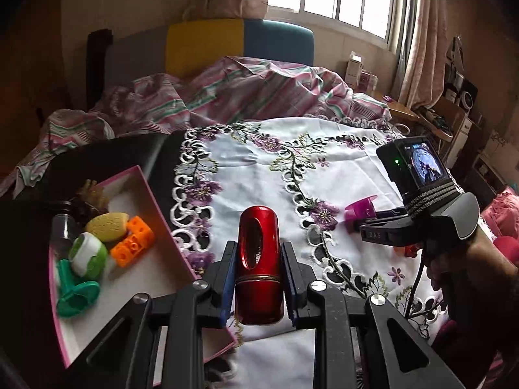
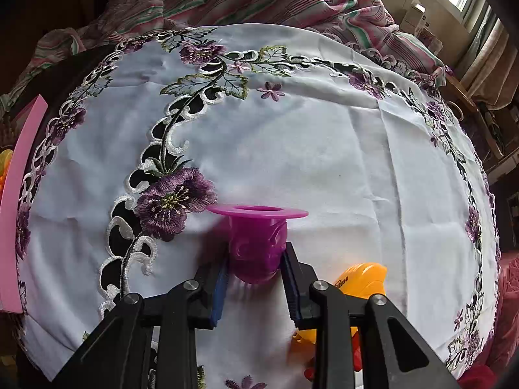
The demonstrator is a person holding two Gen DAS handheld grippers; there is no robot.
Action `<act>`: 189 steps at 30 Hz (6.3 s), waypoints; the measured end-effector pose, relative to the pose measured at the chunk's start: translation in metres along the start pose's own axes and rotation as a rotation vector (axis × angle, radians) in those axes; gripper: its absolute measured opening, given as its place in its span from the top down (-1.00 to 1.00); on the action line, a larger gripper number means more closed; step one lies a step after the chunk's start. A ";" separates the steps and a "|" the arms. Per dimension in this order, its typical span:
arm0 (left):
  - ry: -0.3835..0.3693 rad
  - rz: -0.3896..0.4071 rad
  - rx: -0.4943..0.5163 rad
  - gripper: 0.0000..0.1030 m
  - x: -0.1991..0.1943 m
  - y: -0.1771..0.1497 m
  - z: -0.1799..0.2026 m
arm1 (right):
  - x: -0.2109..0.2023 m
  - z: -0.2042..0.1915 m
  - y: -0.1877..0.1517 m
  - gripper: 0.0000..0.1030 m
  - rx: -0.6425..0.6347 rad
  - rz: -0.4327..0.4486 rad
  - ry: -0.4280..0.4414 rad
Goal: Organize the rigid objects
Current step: 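Carry the red cylinder into the pink tray and open the left gripper, then carry the magenta cup over the pink tray with the right gripper, then lower the magenta cup into the tray and open the right gripper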
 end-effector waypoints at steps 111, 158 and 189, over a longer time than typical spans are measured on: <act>0.320 -0.033 -0.448 0.18 -0.055 -0.099 -0.202 | -0.109 -0.267 -0.032 0.42 -0.461 0.222 0.362; 0.405 -0.073 -0.559 0.13 -0.056 -0.138 -0.241 | -0.109 -0.345 -0.064 0.17 -0.507 0.411 0.135; 0.430 -0.071 -0.552 0.13 -0.060 -0.135 -0.241 | -0.140 -0.346 -0.069 0.17 -0.524 0.519 0.127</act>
Point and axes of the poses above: each gripper's, at about its wrist camera, not at the fingertips, and x roughly the way its jaws point, z to its right, y to its top, the point moved 5 cm from there along x, roughly the way its jaws point, and after that the axes turned 10 degrees about -z, right-handed, at the moved point
